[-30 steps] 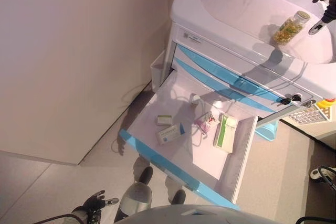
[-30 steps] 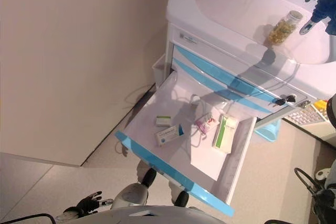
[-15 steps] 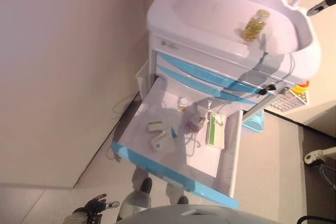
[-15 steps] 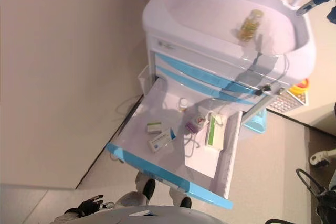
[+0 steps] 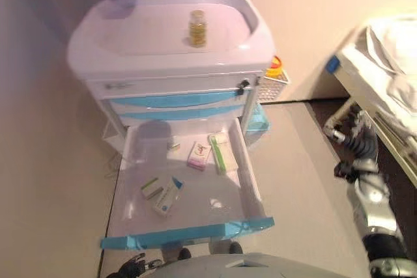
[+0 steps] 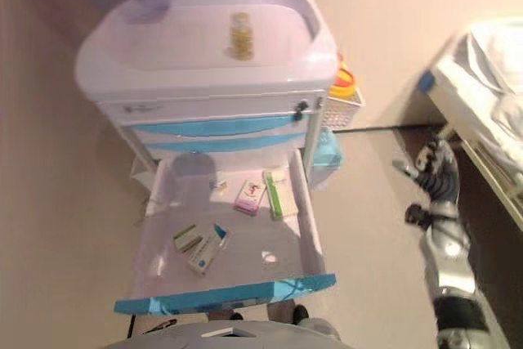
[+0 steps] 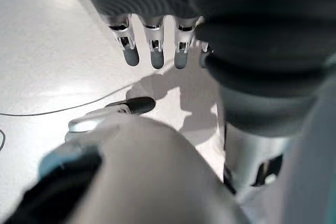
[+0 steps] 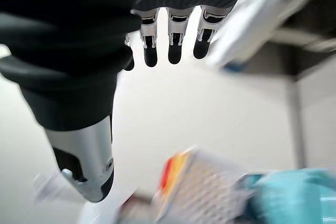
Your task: Open the drawer and pick up the medicine
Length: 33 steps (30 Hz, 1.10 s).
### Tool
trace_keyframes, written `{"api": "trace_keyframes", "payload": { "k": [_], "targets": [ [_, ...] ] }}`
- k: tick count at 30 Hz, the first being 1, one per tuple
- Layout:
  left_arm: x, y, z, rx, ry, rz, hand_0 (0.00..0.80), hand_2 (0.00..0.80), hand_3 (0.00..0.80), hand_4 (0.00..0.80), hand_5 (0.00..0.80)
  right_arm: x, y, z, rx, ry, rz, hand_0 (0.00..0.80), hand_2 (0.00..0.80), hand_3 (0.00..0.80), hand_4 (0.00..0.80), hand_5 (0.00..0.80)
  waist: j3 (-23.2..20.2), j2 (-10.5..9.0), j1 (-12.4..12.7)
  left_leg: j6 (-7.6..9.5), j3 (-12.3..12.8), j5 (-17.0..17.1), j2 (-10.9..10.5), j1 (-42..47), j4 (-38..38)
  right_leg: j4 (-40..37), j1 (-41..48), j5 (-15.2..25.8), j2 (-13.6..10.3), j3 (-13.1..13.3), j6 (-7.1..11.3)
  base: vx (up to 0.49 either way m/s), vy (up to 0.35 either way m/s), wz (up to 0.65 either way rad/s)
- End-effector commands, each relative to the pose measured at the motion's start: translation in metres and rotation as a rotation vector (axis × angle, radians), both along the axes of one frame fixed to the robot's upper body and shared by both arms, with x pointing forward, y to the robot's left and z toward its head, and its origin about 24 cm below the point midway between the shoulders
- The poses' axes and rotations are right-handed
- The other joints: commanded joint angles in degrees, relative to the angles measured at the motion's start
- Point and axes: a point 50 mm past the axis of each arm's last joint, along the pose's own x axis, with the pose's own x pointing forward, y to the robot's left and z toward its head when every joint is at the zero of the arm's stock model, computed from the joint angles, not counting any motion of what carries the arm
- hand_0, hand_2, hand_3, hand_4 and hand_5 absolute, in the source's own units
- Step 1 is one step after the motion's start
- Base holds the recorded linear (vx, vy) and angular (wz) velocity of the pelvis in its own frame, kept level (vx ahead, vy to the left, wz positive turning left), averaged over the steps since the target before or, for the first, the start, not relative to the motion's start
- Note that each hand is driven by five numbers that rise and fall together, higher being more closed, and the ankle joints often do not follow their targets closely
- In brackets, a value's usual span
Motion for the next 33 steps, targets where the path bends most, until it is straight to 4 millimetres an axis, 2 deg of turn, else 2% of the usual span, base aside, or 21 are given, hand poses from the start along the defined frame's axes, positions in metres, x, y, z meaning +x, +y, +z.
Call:
{"api": "trace_keyframes", "payload": {
  "k": [1,5,8,12,15,16,21,26,33],
  "targets": [
    [0.006,-0.002,0.000,0.016,0.001,-0.097,0.000,0.000,0.000,0.000,0.000,0.019,0.013,0.018,-0.017,-0.146,-0.025,0.000,0.000,0.000,0.000,0.000,1.6,-2.27,1.0,0.64,-0.3,-6.0,0.0,0.4,1.4,5.6,-3.0,-0.4,-1.4,0.6,2.66,-0.054,-0.022,-0.25],
    [0.016,-0.004,0.001,0.023,-0.031,-0.119,0.000,0.000,0.000,0.000,0.000,0.002,0.024,-0.042,0.009,0.147,-0.055,0.000,0.000,0.000,0.000,0.000,2.5,-1.86,0.2,0.63,0.7,-5.8,0.1,0.0,1.4,6.0,-3.7,-0.3,-1.6,0.6,2.81,-0.013,-0.023,-0.23],
    [0.031,-0.002,0.004,0.036,-0.075,-0.135,0.000,0.000,0.000,0.000,0.000,-0.026,0.032,-0.090,-0.021,0.385,-0.015,0.000,0.000,0.000,0.000,0.000,3.5,-1.28,0.2,0.89,0.9,-5.9,0.1,-0.7,2.3,7.1,-4.5,-0.5,-1.9,0.3,2.80,0.017,-0.023,-0.06],
    [0.062,-0.003,0.012,0.056,-0.182,-0.188,0.000,0.000,0.000,0.000,0.000,-0.049,0.044,-0.120,-0.056,0.551,0.062,0.000,0.000,0.000,0.000,0.000,5.9,-0.02,0.5,1.38,-0.2,-5.9,-0.2,-4.2,5.2,10.3,-7.5,-1.3,-1.9,-0.1,2.27,-0.042,-0.004,-0.03],
    [0.098,-0.006,0.026,0.064,-0.325,-0.221,0.000,0.000,0.000,0.000,0.000,-0.045,0.048,-0.124,-0.086,0.563,0.103,0.000,0.000,0.000,0.000,0.000,9.7,1.33,0.7,1.61,-1.5,-4.9,-0.5,-8.4,6.9,13.4,-11.3,-2.1,-1.7,-0.6,1.63,-0.240,0.012,-0.02],
    [0.116,-0.009,0.034,0.061,-0.392,-0.228,0.000,0.000,0.000,0.000,0.000,-0.040,0.049,-0.123,-0.096,0.567,0.117,0.000,0.000,0.000,0.000,0.000,11.4,1.95,0.9,1.61,-1.9,-4.2,-0.5,-10.0,7.3,14.6,-12.6,-2.6,-1.5,-0.9,1.29,-0.230,0.023,0.05],
    [0.168,-0.023,0.071,0.030,-0.644,-0.264,0.000,0.000,0.000,0.000,0.000,-0.029,0.047,-0.120,-0.191,0.598,0.191,0.000,0.000,0.000,0.000,0.000,16.6,3.91,1.8,1.37,-3.0,-2.7,-1.0,-16.7,11.8,20.7,-18.1,-4.5,-1.4,-2.5,-0.14,-0.140,0.030,0.14],
    [0.200,-0.032,0.112,0.042,-0.821,-0.374,0.000,0.000,0.000,0.000,0.000,-0.018,0.038,-0.108,-0.237,0.570,0.203,0.000,0.000,0.000,0.000,0.000,19.4,4.50,2.2,1.35,-3.7,-3.9,-1.8,-22.8,19.4,27.2,-23.2,-6.8,-1.5,-3.4,-1.68,-0.020,0.016,0.17],
    [0.232,-0.027,0.177,0.028,-0.974,-0.509,0.000,0.000,0.000,0.000,0.000,-0.008,0.033,-0.092,-0.264,0.522,0.214,0.000,0.000,0.000,0.000,0.000,20.7,4.23,2.0,2.92,-3.0,-10.2,-3.0,-30.5,33.3,38.3,-29.8,-11.3,-1.2,-3.7,-4.14,0.064,0.040,0.08]
  ]
}}
